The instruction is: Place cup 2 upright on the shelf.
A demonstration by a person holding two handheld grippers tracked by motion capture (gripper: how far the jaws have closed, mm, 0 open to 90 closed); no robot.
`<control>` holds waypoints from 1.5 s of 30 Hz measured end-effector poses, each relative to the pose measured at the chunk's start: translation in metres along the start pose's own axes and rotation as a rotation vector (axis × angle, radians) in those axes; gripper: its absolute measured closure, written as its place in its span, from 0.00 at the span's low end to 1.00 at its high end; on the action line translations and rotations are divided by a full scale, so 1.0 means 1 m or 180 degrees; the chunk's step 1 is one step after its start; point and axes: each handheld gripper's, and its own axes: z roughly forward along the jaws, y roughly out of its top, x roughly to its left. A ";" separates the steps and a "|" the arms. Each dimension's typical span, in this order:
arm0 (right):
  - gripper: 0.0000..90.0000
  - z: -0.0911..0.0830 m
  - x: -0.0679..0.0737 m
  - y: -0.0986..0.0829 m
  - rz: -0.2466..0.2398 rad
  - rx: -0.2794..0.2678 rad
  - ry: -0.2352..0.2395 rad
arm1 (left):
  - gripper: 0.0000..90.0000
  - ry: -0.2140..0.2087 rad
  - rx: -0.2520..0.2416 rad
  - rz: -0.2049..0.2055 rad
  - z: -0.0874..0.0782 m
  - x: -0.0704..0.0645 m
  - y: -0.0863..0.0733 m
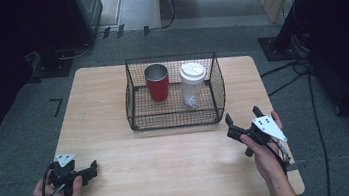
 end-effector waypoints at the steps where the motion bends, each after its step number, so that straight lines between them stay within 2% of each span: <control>1: 0.00 -0.002 -0.002 -0.002 -0.0007 0.0009 -0.0013 | 0.00 0.0001 0.0002 0.0001 0.000 0.000 0.000; 21: 0.00 -0.034 -0.040 -0.039 -0.0009 0.0260 -0.0270 | 0.00 0.0002 0.0000 0.0000 0.000 0.000 0.000; 31: 0.00 -0.045 -0.051 -0.049 -0.0027 0.0397 -0.0341 | 0.00 0.0001 0.0001 0.0000 0.000 0.000 0.000; 38: 0.00 -0.048 -0.057 -0.051 -0.0081 0.0522 -0.0329 | 0.00 0.0001 0.0000 0.0000 0.000 0.000 0.000; 40: 0.00 -0.050 -0.058 -0.051 -0.0070 0.0590 -0.0323 | 0.00 0.0002 0.0000 0.0000 0.000 0.000 0.000; 43: 0.01 -0.051 -0.063 -0.051 -0.0081 0.0896 -0.0283 | 0.00 0.0001 0.0000 0.0001 0.000 0.000 0.000; 45: 0.01 -0.053 -0.064 -0.051 -0.0074 0.1017 -0.0271 | 0.00 0.0001 0.0000 0.0001 0.000 0.000 0.000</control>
